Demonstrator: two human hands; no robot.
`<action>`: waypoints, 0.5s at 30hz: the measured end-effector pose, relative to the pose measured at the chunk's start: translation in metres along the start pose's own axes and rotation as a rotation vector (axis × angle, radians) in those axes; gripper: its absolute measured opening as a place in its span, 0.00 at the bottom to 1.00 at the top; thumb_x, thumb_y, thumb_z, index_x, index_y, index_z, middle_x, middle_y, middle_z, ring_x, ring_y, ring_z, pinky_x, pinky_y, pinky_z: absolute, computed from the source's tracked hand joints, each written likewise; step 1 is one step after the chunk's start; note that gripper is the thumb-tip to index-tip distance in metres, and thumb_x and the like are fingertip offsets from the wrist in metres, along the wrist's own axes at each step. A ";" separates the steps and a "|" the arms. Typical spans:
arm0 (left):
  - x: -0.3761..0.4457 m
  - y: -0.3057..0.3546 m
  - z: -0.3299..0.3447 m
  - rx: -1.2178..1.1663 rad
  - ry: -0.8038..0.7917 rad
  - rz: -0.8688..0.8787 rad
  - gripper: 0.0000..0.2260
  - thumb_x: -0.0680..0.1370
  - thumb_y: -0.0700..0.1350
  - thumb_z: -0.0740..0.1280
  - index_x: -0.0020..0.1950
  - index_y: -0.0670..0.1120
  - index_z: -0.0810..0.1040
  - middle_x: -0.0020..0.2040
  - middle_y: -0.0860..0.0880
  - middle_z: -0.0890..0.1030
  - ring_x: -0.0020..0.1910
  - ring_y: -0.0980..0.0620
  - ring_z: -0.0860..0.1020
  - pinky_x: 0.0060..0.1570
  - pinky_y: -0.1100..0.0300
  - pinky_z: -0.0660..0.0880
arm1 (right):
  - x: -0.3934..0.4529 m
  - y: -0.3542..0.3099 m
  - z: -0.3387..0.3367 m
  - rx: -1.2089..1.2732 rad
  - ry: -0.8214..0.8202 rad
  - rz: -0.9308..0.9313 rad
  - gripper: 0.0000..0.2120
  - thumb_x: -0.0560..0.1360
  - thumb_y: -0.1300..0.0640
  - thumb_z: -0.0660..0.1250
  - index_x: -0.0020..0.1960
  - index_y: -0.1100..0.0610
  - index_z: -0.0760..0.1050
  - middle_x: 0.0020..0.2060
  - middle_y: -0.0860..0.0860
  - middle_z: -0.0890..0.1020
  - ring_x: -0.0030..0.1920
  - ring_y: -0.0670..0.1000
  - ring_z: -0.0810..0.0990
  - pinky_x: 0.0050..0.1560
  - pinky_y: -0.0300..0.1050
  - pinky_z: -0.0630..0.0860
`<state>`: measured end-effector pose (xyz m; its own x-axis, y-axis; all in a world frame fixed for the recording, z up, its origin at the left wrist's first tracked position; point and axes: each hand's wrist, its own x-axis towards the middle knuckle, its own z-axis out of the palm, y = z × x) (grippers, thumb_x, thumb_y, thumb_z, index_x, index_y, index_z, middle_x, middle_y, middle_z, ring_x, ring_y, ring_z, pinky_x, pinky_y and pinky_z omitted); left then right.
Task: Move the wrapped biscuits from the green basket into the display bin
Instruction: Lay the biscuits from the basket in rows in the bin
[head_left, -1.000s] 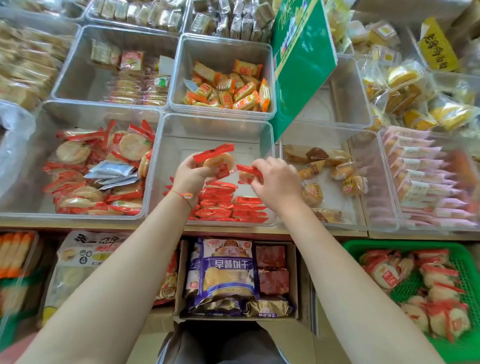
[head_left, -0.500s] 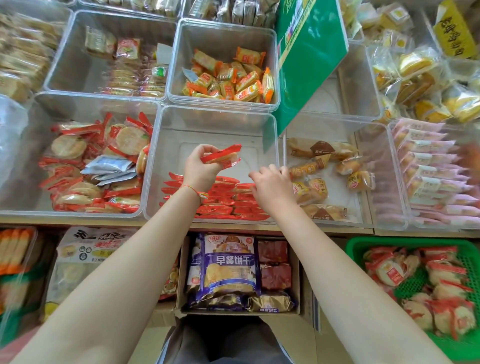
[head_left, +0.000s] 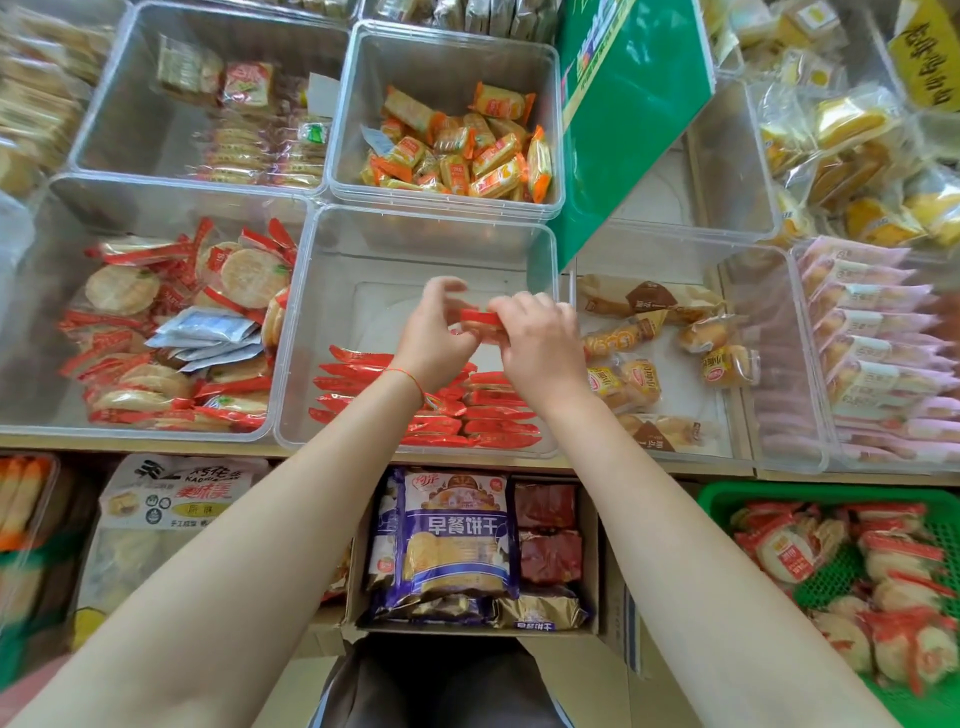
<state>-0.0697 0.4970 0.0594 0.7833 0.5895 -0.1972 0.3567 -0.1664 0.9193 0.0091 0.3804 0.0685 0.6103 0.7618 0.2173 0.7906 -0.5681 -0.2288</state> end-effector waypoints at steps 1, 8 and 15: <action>0.001 -0.005 0.000 0.016 -0.009 -0.041 0.25 0.75 0.34 0.65 0.71 0.44 0.65 0.59 0.45 0.77 0.58 0.49 0.77 0.54 0.61 0.75 | -0.002 0.004 0.002 -0.026 0.002 0.025 0.12 0.72 0.65 0.67 0.54 0.55 0.78 0.44 0.52 0.80 0.47 0.58 0.77 0.47 0.51 0.67; 0.000 -0.044 -0.005 0.969 -0.342 0.032 0.16 0.82 0.53 0.56 0.68 0.53 0.71 0.63 0.49 0.79 0.62 0.48 0.76 0.65 0.51 0.63 | -0.006 0.006 0.003 -0.150 -0.283 0.019 0.16 0.76 0.64 0.58 0.57 0.49 0.76 0.50 0.50 0.78 0.54 0.55 0.73 0.58 0.53 0.64; -0.004 -0.055 -0.009 1.010 -0.297 0.045 0.16 0.83 0.52 0.52 0.66 0.53 0.73 0.62 0.50 0.79 0.60 0.50 0.76 0.63 0.51 0.62 | -0.012 -0.006 0.010 -0.208 -0.441 0.027 0.15 0.79 0.60 0.55 0.59 0.51 0.77 0.53 0.51 0.79 0.58 0.55 0.74 0.65 0.56 0.62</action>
<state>-0.0972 0.5113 0.0128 0.8507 0.3718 -0.3717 0.4758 -0.8451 0.2437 -0.0034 0.3777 0.0582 0.5864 0.7799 -0.2187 0.7957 -0.6052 -0.0245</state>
